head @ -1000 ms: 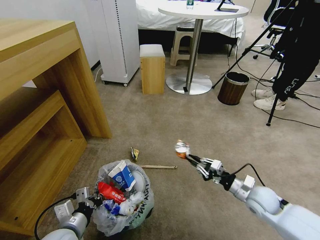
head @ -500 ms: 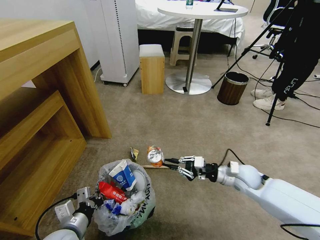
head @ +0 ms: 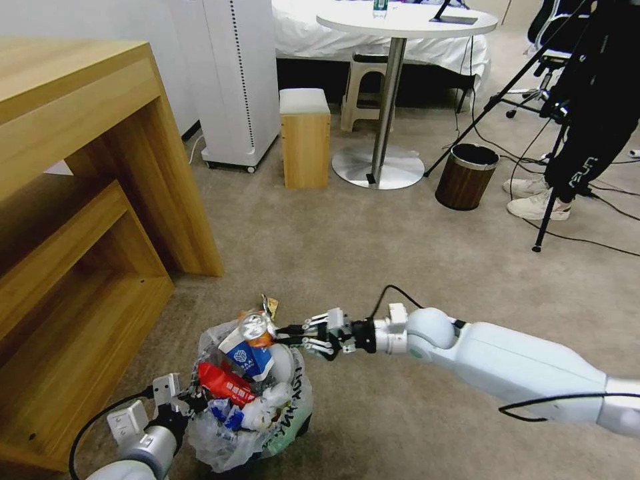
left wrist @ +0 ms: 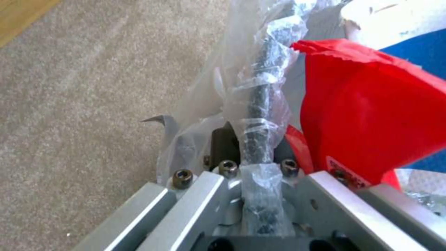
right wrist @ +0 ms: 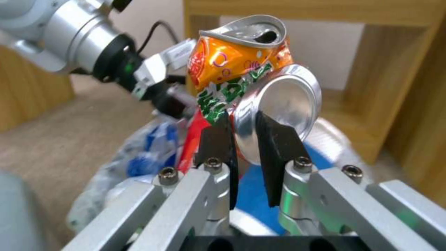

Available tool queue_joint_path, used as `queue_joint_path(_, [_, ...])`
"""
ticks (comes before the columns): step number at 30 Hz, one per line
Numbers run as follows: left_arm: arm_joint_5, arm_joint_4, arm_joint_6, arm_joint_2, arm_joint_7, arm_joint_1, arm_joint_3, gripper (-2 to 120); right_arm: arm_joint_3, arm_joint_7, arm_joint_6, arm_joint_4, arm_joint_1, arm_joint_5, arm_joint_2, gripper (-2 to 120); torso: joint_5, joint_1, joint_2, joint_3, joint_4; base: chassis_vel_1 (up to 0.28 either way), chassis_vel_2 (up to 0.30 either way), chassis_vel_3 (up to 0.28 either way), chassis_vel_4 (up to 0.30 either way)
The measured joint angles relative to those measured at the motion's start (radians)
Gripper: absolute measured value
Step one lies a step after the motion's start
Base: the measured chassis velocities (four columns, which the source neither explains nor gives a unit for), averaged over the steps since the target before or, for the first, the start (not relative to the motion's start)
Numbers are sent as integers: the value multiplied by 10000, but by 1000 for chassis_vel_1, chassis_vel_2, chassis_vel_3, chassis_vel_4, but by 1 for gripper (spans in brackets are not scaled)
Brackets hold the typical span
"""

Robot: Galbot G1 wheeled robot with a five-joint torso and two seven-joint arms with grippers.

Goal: Pick up the trash bin and place the garbage on the floor into it.

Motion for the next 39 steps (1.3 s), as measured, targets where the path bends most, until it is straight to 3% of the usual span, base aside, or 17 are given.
queue_joint_path(11, [-16, -45, -30, -32, 5, -13, -47, 0, -748, 949, -742, 419, 89, 10, -197, 10, 3, 0, 0, 0, -2, 0, 0, 0, 0])
queue_joint_path(21, [-64, -34, -58, -15, 2, -9, -100, 0, -1363, 2281, -1216, 362, 56, 90, 401, 10, 3, 0, 0, 0, 0, 0, 0, 0, 0])
queue_joint_path(29, [-102, 121, -92, 27, 14, -136, -99, 0, -1428, 2749, -1226, 690, 5, -53, 289, 10, 2, 0, 0, 0, -1, 0, 0, 0, 0])
queue_joint_path(32, [-133, 179, -92, 46, 9, -204, -87, 0, -1396, 2748, -1185, 852, -21, -115, 212, 15, 2, 0, -1, 0, -1, 0, 0, 0, 0])
queue_joint_path(35, [-171, 267, -90, 73, -9, -267, -82, 0, -1367, 2732, -1105, 1034, -81, -182, 77, 31, 3, 0, 0, 0, -2, 0, 0, 0, 0])
queue_joint_path(39, [-190, 275, -87, 87, -13, -280, -82, 0, -1360, 2724, -1088, 1080, -91, -208, 27, 38, 2, 0, 0, 0, -1, 0, 0, 0, 0])
